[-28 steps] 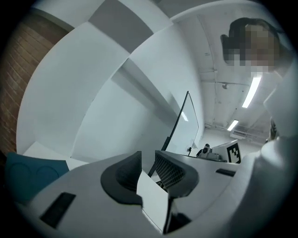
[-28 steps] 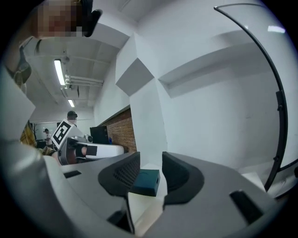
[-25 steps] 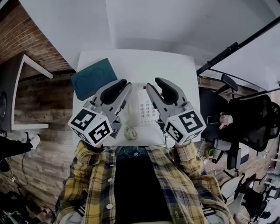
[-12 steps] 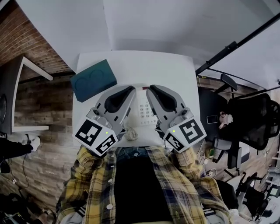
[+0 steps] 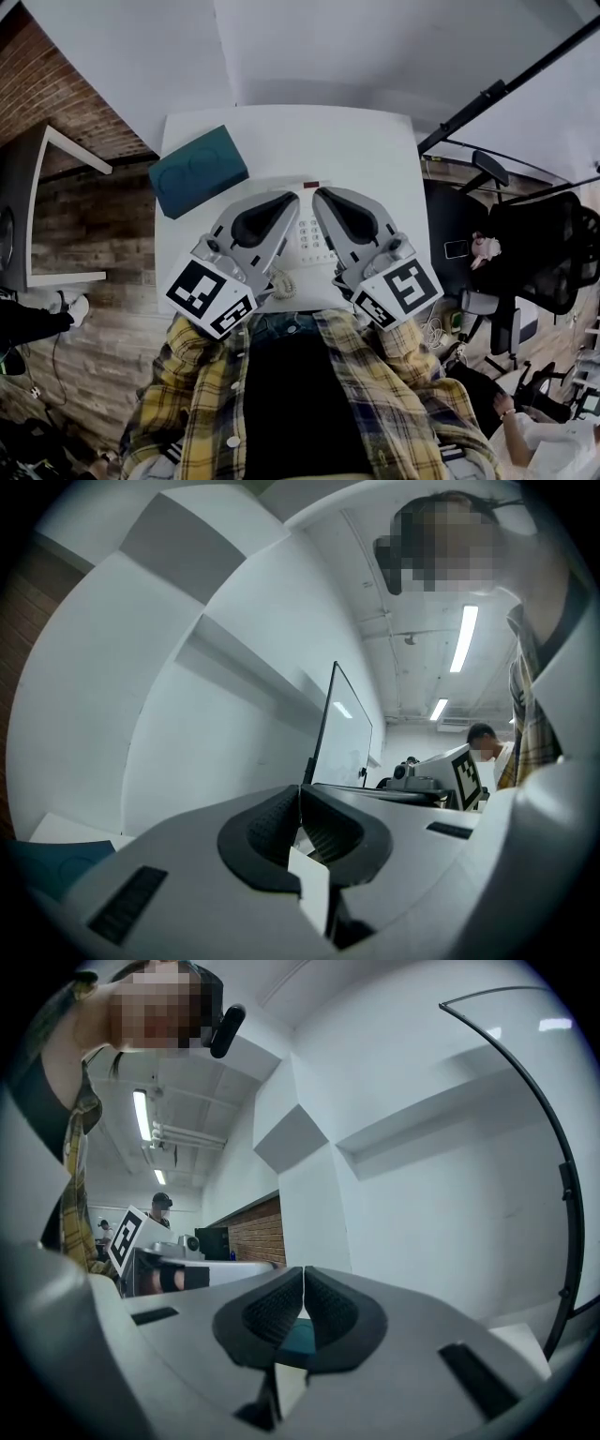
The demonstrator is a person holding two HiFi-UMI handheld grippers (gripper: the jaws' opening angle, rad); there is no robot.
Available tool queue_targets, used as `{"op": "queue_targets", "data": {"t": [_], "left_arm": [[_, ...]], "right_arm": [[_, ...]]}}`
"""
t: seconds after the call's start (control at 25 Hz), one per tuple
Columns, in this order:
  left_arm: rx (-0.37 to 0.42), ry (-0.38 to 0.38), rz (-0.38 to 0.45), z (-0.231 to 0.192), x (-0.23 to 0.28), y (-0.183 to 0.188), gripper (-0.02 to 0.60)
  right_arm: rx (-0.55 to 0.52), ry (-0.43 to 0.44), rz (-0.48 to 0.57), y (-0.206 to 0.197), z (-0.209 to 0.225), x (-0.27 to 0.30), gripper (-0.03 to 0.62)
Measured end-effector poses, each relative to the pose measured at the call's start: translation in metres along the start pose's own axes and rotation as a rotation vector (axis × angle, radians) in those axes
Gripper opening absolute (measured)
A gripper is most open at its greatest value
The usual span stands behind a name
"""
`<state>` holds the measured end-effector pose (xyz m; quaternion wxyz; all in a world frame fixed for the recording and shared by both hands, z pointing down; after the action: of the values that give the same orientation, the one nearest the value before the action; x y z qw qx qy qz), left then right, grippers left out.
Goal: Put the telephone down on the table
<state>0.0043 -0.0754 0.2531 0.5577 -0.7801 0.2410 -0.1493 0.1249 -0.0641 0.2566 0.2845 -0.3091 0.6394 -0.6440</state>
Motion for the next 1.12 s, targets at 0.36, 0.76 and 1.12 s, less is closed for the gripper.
{"op": "queue_targets", "data": {"t": [0.36, 0.76, 1.12], "left_arm": [[-0.015, -0.014, -0.017, -0.0016, 0.0020, -0.0046, 0.020], [-0.010, -0.014, -0.016, -0.0012, 0.0026, -0.0038, 0.020], [-0.014, -0.011, -0.020, -0.0016, 0.0046, -0.0053, 0.020]], "right_arm": [[0.003, -0.014, -0.017, -0.0081, 0.0015, 0.0013, 0.025], [-0.005, -0.005, -0.024, -0.0080, 0.0019, 0.0038, 0.025], [-0.014, 0.000, -0.029, -0.0083, 0.0040, 0.0048, 0.025]]}}
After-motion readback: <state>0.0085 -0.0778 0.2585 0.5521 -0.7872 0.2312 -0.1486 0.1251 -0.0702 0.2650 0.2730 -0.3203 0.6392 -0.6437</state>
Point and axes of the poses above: the fingertips, and each gripper's own axes: x forward along the fingers, z to its right, y out of its top, the point moved 6 cm from there along -x, backward along the fingers, and after that the axes turned 6 degrees about -x, right-handed, at the moved point
